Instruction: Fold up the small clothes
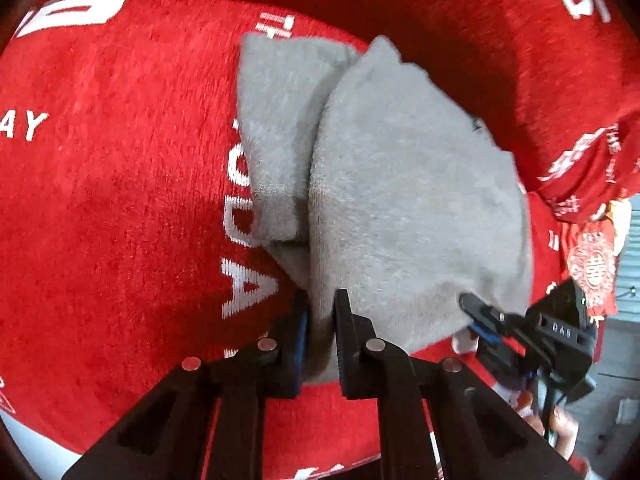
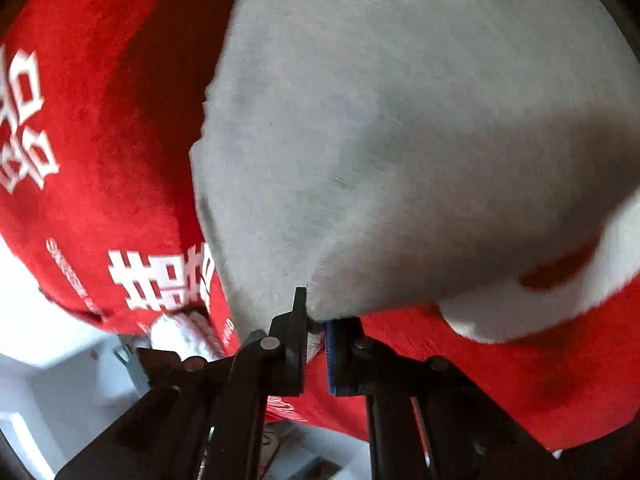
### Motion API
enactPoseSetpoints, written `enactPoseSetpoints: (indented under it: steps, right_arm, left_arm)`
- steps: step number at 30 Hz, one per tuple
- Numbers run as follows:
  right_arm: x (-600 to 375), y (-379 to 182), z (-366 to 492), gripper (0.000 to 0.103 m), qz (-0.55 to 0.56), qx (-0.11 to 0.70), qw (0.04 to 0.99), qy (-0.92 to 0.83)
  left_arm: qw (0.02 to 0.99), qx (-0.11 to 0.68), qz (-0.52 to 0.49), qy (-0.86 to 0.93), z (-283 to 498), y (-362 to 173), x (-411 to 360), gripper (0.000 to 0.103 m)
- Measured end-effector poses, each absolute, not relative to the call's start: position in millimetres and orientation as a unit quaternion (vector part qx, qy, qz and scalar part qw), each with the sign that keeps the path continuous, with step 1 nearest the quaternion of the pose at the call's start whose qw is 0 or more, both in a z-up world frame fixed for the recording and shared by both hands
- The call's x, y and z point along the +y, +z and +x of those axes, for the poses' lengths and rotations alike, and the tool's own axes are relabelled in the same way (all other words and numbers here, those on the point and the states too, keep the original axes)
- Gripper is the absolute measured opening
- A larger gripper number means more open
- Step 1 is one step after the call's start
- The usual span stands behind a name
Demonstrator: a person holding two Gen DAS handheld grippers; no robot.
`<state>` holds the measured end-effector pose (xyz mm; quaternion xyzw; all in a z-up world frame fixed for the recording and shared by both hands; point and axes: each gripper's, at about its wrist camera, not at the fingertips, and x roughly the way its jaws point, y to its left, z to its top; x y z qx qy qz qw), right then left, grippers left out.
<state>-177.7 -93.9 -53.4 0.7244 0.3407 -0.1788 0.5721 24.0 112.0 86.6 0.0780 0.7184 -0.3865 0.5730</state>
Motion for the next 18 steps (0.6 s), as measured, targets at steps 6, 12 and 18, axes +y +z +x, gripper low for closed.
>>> enactPoseSetpoints:
  steps: [6,12,18]
  right_arm:
    - [-75.9,-64.1,-185.2,0.007,0.685,0.415,0.567,-0.191]
    - [-76.3,-60.0,-189.3,0.007,0.665,0.446,0.574,-0.17]
    - [-107.1,-14.5,-205.3,0.011,0.608,0.462,0.625,-0.165]
  left_arm:
    - [0.57,0.722,0.119,-0.374,9.1,69.7,133.1,0.009]
    - [0.583,0.706,0.136,-0.378,5.0,77.7,143.2,0.009]
    - [0.609,0.671,0.167,-0.39,17.1,120.4,137.6,0.009]
